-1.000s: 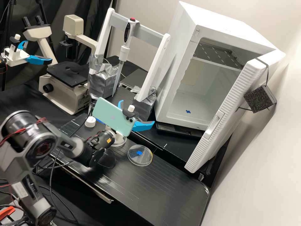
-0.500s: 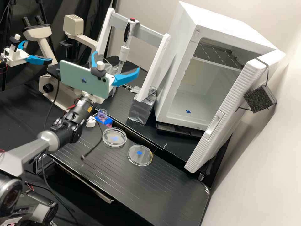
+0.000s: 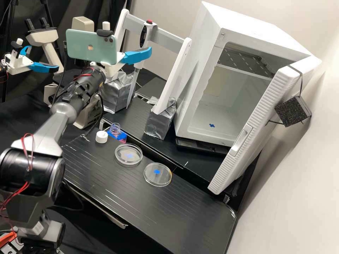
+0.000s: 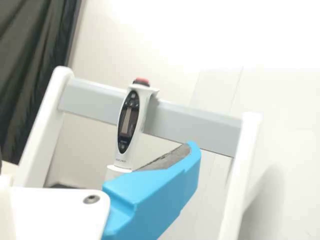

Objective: Use the pipette

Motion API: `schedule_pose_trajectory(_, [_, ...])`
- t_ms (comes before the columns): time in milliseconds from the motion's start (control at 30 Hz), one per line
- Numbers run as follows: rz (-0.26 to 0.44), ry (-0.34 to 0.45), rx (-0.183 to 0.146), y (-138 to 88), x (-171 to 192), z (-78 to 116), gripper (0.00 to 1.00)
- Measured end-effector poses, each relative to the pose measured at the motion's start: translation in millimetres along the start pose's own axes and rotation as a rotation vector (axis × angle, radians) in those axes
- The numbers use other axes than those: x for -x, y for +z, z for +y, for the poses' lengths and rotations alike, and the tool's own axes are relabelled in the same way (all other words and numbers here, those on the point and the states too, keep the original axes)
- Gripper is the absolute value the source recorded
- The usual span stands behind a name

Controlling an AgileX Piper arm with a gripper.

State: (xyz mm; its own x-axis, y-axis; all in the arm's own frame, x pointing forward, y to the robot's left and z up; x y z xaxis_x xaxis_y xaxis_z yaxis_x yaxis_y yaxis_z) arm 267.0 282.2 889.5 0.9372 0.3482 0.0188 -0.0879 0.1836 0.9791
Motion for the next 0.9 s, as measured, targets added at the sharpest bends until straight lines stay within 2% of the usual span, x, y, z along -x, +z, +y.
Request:
schedule_pose_trajectory(67, [-0.021, -0.024, -0.001, -0.2, -11.5, -4.6, 1.0])
schedule_pose_trajectory(200, [-0.057, -0.071, 0.025, 6.7, -34.0, -10.4, 1.0])
schedule_pose_trajectory(400, [-0.108, -0.105, 0.021, 24.1, -56.3, -14.8, 1.0])
schedule_pose_trajectory(433, [-0.117, -0.107, 0.017, 27.2, -59.4, -14.4, 1.0])
schedule_pose_trajectory(533, [-0.136, -0.112, -0.026, 33.0, -66.5, -11.8, 1.0])
schedule_pose_trajectory(600, [-0.147, -0.106, -0.036, 37.4, -71.0, -7.2, 1.0])
schedule_pose_trajectory(633, [-0.15, -0.102, -0.038, 38.8, -72.2, -5.5, 0.0])
schedule_pose_trajectory(900, [-0.154, -0.09, -0.039, 41.9, -74.8, 0.5, 0.0])
